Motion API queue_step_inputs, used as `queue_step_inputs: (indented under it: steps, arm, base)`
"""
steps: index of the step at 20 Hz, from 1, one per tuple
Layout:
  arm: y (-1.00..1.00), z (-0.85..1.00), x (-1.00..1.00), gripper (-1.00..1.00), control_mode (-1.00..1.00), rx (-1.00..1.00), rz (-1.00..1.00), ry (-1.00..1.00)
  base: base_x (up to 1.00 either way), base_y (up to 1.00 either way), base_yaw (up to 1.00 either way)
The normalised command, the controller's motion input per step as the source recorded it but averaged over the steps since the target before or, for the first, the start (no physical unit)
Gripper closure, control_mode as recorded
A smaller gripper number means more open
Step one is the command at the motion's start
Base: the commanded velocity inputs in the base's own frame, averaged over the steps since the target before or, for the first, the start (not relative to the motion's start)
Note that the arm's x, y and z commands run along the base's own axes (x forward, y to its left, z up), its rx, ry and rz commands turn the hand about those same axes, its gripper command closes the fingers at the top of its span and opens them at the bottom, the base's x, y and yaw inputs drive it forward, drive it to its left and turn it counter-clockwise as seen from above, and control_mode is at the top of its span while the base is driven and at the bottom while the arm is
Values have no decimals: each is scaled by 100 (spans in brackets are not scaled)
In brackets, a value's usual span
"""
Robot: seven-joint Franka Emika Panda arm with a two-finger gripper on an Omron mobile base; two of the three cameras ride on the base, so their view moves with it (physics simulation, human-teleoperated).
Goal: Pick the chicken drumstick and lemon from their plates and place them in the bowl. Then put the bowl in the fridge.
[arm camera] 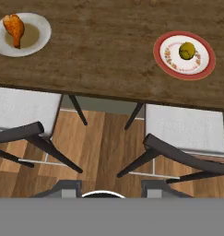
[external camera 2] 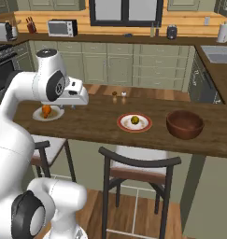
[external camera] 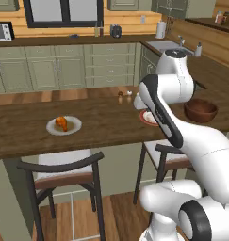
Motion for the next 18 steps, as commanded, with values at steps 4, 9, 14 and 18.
queue_step_inputs:
  steps: [4, 9, 14, 18]
  arm:
    - [0, 0, 0, -100, 100, 0, 0, 0]
    - [0, 0, 0, -100, 100, 0, 0, 0]
    - [0, 0, 0, -100, 100, 0, 0, 0]
    - [0, 0, 0, -100, 100, 0, 0, 0]
  base:
    - [0, 36, 0]
    - [1, 77, 4]
    - [17, 73, 14]
    - [43, 23, 13]
